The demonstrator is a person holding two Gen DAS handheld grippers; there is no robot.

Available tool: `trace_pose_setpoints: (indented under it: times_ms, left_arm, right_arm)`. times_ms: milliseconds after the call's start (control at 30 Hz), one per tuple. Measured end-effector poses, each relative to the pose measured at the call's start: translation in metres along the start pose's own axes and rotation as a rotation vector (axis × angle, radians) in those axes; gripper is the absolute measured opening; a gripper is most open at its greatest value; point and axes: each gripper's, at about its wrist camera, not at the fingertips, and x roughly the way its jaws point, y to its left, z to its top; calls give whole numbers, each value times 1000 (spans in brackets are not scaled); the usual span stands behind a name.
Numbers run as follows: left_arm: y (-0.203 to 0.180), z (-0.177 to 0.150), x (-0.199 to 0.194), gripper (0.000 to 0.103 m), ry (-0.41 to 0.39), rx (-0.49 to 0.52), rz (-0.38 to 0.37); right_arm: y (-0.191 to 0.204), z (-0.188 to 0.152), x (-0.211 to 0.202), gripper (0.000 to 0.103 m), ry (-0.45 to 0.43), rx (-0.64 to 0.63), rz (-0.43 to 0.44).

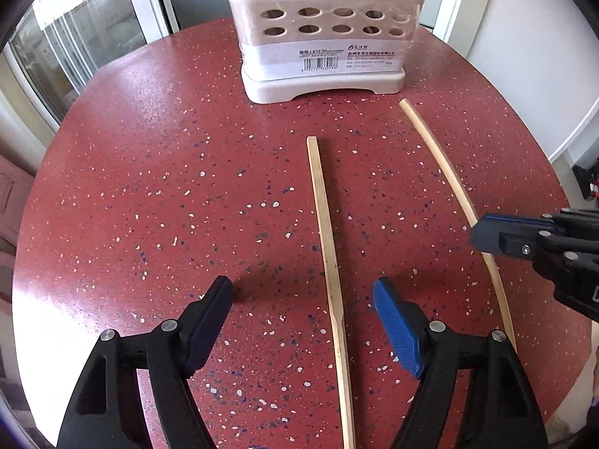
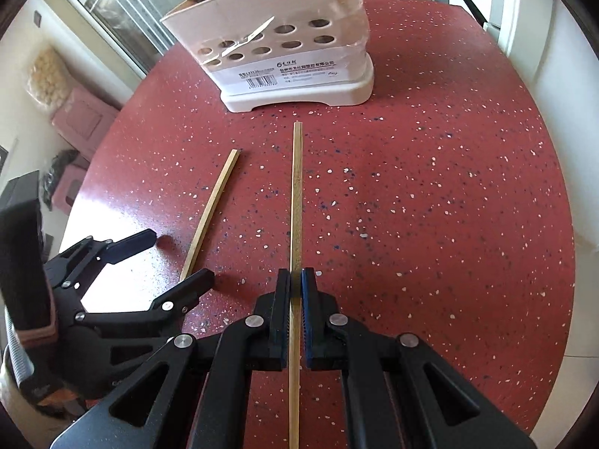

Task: Organize utensils
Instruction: 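Grasp a plain wooden chopstick with the right tool while the left tool grasps the other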

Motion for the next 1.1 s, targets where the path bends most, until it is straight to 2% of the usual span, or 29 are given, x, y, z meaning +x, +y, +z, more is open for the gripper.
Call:
trace_pose_setpoints:
  times_ms: [267,433,667,767,933,1100]
  left_arm:
    - [1,2,2,102,5,24,-10]
    - [-1,6,3,102,20,30,-9]
    - [-9,9,0,90,38,64,-16]
    - [-13,10,0,89,42,84,-13]
    - [-15,11,-2,80,45,109,-45]
    - [-29,12,-5,56,45,175,-64]
  right_arm:
    - [-17,-8,-16,6,-58,50,61]
    - [-28,-21,-32,6,-94,82,57]
    - [-40,-31,-42,6,-105,122,68]
    - [-38,-32,-40,6,-103,117,73]
    - [-31,-31,-37,6,-96,106,74]
    - [-29,-29,-37,6,-96,103,69]
